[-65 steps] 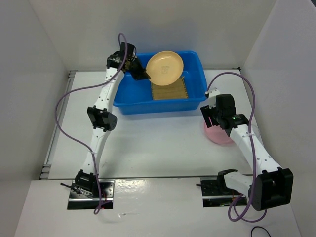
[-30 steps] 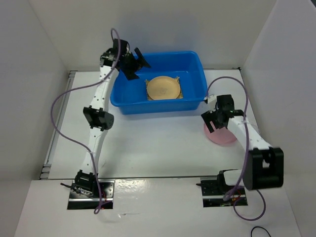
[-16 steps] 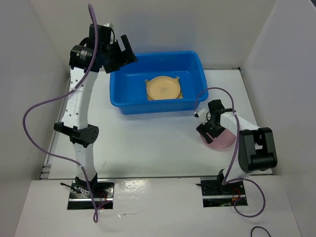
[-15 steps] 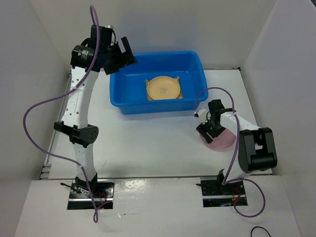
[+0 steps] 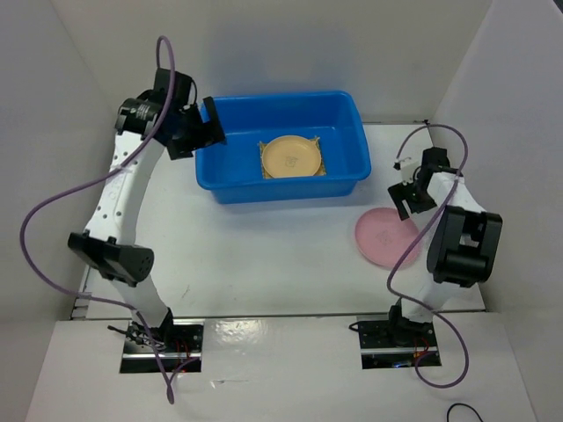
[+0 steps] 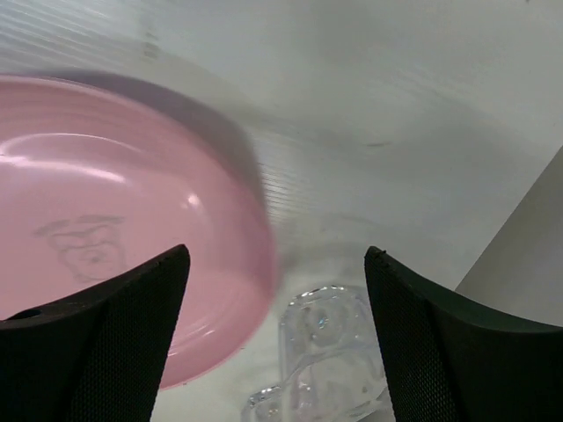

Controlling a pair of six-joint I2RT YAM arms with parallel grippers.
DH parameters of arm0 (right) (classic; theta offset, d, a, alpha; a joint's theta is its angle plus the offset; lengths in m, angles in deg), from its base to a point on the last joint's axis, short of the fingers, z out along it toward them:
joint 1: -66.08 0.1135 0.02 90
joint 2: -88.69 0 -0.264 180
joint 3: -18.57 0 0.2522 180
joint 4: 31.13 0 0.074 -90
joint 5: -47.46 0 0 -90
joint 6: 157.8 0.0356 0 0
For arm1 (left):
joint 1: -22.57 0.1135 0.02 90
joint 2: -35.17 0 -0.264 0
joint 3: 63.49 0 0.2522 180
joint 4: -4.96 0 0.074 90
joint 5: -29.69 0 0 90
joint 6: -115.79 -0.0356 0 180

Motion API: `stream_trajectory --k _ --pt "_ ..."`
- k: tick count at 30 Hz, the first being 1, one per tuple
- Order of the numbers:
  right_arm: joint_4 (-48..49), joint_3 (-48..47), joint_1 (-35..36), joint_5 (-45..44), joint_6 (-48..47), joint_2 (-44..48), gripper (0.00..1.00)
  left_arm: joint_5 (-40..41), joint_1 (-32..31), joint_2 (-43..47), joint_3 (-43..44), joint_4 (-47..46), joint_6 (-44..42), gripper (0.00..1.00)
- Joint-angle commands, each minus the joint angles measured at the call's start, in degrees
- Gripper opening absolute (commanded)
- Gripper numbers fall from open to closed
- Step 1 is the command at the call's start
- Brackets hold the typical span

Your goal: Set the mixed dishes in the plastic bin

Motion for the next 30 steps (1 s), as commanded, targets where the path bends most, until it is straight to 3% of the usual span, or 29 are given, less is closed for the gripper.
stream_trajectory --k 1,6,11,13,15,18,19,23,30 --pt "-3.0 -3.5 -3.9 2.6 -3.9 -5.2 0.85 -1.0 2.7 6.8 -7.1 -6.3 -0.5 1.00" --pt "-2.8 -4.7 -5.8 2.6 -6.0 -8.7 0.85 -5.5 7.4 14.8 -21.4 -11.2 0.6 1.00" --pt "-1.6 -3.2 -6.3 2.0 -8.1 -11.8 0.85 -8.0 11.0 18.2 -27.3 -12.4 0.6 1.00" --pt "-1.6 -3.2 -6.8 2.0 -8.6 -12.7 0.80 -9.0 12.5 19.8 -27.9 -12.4 1.1 1.00" --pt "-2.1 -3.2 -6.8 3.5 -8.6 -14.0 0.72 -9.0 13.2 20.3 -29.4 -12.4 1.1 1.00" --pt "-3.5 -3.9 -7.5 4.4 -8.6 -15.9 0.49 -10.2 14.6 20.8 -30.4 -12.4 1.1 1.00" --pt "-3.6 -4.8 -7.5 5.2 -8.6 -15.9 0.34 -10.7 15.2 21.3 -30.4 -12.4 1.1 1.00" --pt "-4.3 -6.1 -7.5 6.4 -8.1 -16.6 0.03 -12.6 16.3 22.0 -32.4 -12.9 1.1 1.00" --pt "-10.8 -13.5 -10.9 11.9 -5.4 -12.6 0.00 -13.2 18.1 24.3 -34.3 -13.4 1.1 1.00"
